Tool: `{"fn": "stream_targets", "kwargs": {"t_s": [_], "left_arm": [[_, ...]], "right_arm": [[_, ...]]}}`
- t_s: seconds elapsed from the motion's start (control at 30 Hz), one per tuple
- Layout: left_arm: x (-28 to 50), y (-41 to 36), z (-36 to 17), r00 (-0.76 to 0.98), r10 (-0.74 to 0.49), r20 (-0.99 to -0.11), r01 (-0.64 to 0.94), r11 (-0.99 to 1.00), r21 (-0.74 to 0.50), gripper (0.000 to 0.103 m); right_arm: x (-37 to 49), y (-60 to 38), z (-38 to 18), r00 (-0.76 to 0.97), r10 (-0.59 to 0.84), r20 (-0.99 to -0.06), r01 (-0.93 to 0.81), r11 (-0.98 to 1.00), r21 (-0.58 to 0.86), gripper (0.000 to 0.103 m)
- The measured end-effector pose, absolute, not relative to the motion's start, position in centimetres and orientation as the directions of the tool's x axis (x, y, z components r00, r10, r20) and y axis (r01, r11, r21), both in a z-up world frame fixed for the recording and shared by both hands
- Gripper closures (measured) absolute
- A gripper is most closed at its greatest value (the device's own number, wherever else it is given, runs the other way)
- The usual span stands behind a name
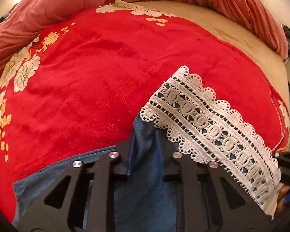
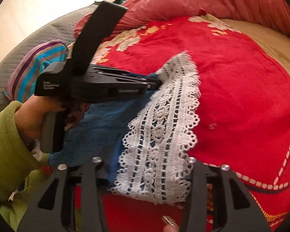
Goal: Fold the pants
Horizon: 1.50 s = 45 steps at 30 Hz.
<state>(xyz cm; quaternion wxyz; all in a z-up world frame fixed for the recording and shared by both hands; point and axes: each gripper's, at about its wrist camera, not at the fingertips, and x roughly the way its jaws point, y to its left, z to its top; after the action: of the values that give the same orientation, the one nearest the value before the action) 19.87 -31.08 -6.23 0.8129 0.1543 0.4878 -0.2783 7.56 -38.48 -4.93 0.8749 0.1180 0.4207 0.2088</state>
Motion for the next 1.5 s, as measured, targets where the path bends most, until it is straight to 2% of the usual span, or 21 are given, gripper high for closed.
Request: {"fn": "stream_targets", "kwargs": {"t_s": [0.13,0.37,0.6,0.77,0.93,1.0,1.17,1.3,1.4,1.5], "left_arm": [[20.1,-29.3,-5.6,0.362,-0.367,-0.857,0.573,0.813,-0.106,0.100],[20.2,-25.4,-3.2,0.402,-0.452,-0.796,0.521,0.828,-0.207,0.101],[19.4,-19.9,-1.3,0.495,-0.436,-0.751,0.452,0.868,-0.206,0.101],[19.0,-16.5,-2.5,0.549,-0.326,-0.770,0.376,0.919,-0.121,0.098],[18.3,-11.7,-2.7,0.574,-0.305,-0.760,0.256,0.948,-0.187,0.093],[17.4,-8.8,-2.5,0.594,-0.302,-0.746,0.187,0.953,-0.237,0.092],[14.8,-3.0,-1.9,0.641,-0.301,-0.706,0.088,0.943,-0.322,0.083],[13.2,0.0,-1.9,0.661,-0.305,-0.686,0.039,0.926,-0.375,0.081],[12.9,1.0,-2.1,0.662,-0.308,-0.683,0.020,0.919,-0.395,0.076],[12.6,1.4,-2.2,0.664,-0.321,-0.676,0.021,0.911,-0.411,0.075]], "right_arm": [[7.8,-37.8,-3.7,0.563,0.481,-0.672,-0.298,0.876,0.379,0.068],[8.1,-34.9,-1.0,0.568,0.509,-0.647,-0.398,0.858,0.326,0.068],[8.6,-30.3,0.0,0.526,0.534,-0.662,-0.497,0.825,0.270,0.068],[9.4,-26.2,-1.0,0.465,0.524,-0.714,-0.543,0.806,0.238,0.068],[9.0,-22.5,-1.5,0.435,0.498,-0.750,-0.594,0.785,0.177,0.068],[8.9,-21.1,-1.4,0.428,0.483,-0.764,-0.612,0.777,0.148,0.065],[8.5,-18.3,-1.6,0.394,0.491,-0.777,-0.655,0.743,0.137,0.063],[7.4,-15.4,-1.6,0.359,0.508,-0.783,-0.711,0.692,0.124,0.045],[6.3,-14.3,-1.2,0.333,0.533,-0.778,-0.745,0.654,0.130,0.038],[5.4,-14.5,0.0,0.300,0.591,-0.749,-0.777,0.607,0.168,0.032]]}}
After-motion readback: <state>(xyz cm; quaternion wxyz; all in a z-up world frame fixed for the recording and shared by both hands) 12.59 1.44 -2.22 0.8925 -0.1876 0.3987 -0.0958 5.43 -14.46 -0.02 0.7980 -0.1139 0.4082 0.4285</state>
